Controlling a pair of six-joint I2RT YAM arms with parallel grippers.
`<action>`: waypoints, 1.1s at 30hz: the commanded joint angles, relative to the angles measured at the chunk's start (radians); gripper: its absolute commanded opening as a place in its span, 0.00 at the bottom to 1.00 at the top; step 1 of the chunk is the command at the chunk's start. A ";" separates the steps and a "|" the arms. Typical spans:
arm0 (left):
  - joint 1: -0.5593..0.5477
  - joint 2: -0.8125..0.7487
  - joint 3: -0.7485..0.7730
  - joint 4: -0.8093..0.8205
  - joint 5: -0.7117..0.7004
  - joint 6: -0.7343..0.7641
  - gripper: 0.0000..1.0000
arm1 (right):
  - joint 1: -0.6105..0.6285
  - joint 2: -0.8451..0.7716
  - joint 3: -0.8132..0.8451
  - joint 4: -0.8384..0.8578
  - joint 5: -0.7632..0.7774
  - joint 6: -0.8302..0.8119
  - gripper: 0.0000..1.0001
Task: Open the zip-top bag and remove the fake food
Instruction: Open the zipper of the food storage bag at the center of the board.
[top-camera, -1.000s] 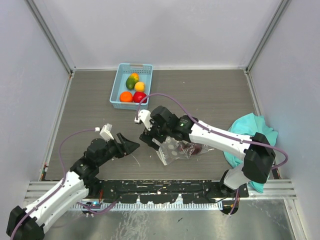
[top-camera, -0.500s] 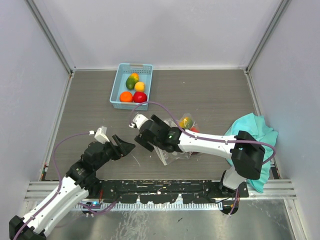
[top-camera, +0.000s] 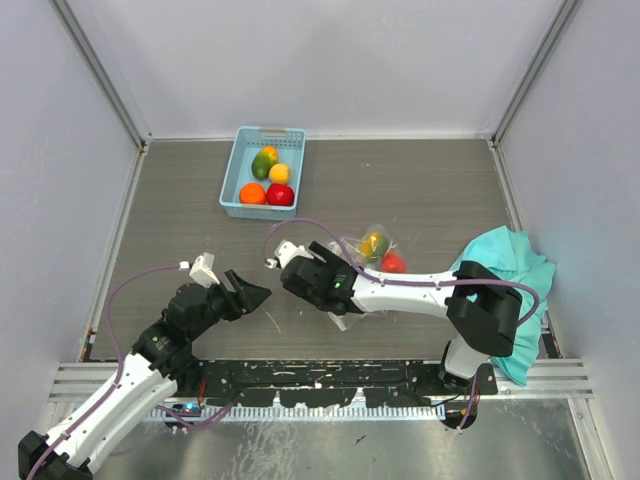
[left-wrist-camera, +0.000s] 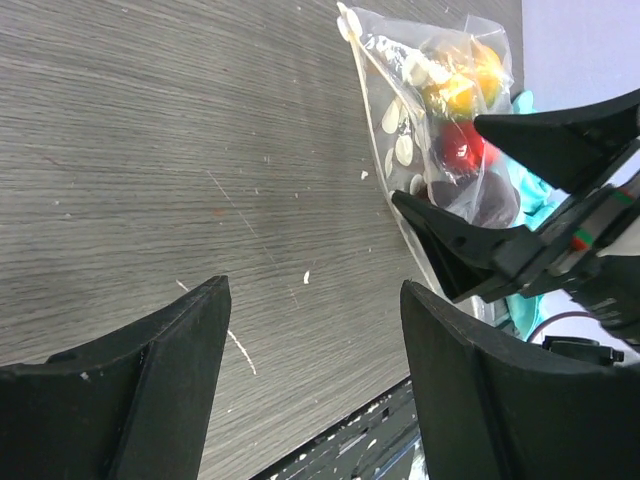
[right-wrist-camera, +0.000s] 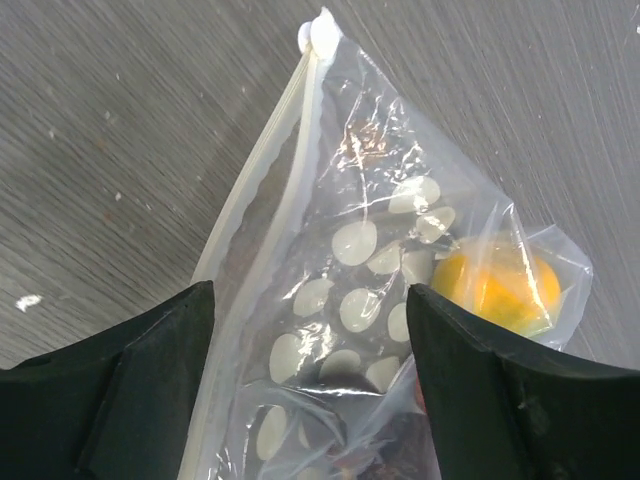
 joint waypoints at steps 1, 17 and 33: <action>-0.003 0.006 -0.003 0.102 0.041 -0.012 0.69 | 0.005 -0.045 -0.052 0.065 0.079 -0.066 0.75; -0.008 0.166 -0.014 0.417 0.213 -0.055 0.69 | -0.046 -0.261 -0.136 0.155 -0.102 -0.208 0.01; -0.081 0.210 0.010 0.538 0.205 -0.092 0.69 | -0.149 -0.415 -0.208 0.074 -0.644 -0.379 0.01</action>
